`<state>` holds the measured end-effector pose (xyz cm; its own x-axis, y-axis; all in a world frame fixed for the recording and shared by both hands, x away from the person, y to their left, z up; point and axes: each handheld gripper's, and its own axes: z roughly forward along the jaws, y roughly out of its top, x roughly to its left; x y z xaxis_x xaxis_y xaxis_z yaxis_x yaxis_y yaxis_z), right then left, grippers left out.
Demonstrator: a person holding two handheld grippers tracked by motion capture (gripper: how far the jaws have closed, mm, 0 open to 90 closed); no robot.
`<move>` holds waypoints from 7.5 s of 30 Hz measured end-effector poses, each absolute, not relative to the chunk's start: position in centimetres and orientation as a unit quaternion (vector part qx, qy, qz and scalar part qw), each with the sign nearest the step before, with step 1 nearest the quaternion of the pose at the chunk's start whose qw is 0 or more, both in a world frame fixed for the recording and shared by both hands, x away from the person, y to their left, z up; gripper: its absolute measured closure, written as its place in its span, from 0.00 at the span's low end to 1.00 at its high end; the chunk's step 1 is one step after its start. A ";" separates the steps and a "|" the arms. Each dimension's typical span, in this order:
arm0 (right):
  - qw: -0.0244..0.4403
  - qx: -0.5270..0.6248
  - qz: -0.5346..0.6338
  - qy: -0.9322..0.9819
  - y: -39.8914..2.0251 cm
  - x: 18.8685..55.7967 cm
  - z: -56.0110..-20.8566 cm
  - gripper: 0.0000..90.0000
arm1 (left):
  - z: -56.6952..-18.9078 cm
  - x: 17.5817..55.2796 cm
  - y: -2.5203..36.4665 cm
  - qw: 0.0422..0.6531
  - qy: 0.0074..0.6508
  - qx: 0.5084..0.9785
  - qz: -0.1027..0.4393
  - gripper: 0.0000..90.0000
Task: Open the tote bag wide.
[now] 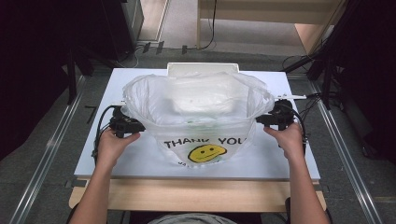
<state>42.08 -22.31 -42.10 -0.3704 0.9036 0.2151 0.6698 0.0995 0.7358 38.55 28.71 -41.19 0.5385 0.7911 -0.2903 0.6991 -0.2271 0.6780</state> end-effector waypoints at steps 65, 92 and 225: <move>0.131 0.523 0.392 0.745 -24.4 41.2 -41.0 0.47 | -40.7 40.0 29.3 0.402 0.498 0.769 0.005 0.45; 0.096 0.436 0.435 0.782 -24.3 45.7 -34.9 0.57 | -34.1 43.1 29.1 0.389 0.419 0.820 0.021 0.58; 0.006 0.319 0.404 0.857 -10.9 40.9 -38.0 0.98 | -38.7 41.8 18.5 0.335 0.340 0.877 -0.052 0.98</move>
<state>40.94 -10.95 -38.05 -0.7963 0.5515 0.2485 0.5425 0.4695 0.6966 41.83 18.53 -38.72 0.7634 0.5617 -0.3188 0.6312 -0.5439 0.5530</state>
